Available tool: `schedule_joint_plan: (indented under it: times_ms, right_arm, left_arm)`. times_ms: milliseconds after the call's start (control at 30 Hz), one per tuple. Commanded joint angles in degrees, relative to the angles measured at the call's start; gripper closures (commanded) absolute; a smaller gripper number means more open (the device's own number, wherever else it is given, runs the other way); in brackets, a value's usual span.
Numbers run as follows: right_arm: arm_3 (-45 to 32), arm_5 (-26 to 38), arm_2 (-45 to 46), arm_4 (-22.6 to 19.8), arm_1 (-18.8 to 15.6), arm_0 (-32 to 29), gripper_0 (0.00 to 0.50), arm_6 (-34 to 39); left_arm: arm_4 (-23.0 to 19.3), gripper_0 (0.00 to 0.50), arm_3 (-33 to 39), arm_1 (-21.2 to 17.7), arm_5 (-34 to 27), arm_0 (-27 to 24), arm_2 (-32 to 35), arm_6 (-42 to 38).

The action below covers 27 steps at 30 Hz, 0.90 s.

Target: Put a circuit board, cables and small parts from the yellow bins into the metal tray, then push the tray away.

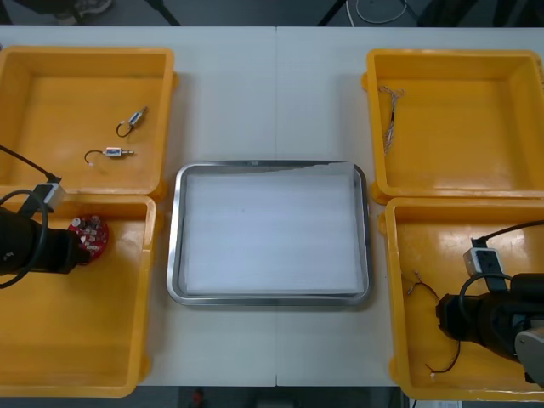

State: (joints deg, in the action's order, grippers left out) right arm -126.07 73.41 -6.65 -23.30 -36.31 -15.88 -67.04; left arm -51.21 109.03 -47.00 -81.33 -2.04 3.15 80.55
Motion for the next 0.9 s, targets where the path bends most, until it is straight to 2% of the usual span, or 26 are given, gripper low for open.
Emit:
schedule_joint_plan:
  times_ms: [33,433,867,900]
  right_arm:
    - [0.1,-1.2,-1.4,0.2,-0.1,-2.3,0.000,-0.6]
    - [0.1,-4.2,-2.8,0.4,-1.4,-4.7,0.000,-0.8]
    - [0.1,-4.2,-3.9,0.5,-2.5,-5.9,0.000,-1.2]
    - [0.0,-4.2,-4.0,0.4,-2.5,-6.0,0.000,-1.2]
  left_arm:
    - [0.8,0.000,0.0,0.1,1.1,1.5,-1.5,-8.7]
    - [1.7,0.000,-0.4,0.1,2.9,1.9,-2.6,-10.1]
    - [2.6,0.000,-0.7,0.1,4.8,2.2,-3.9,-10.9]
    - [2.7,0.089,-0.7,0.1,4.8,2.2,-3.9,-10.8]
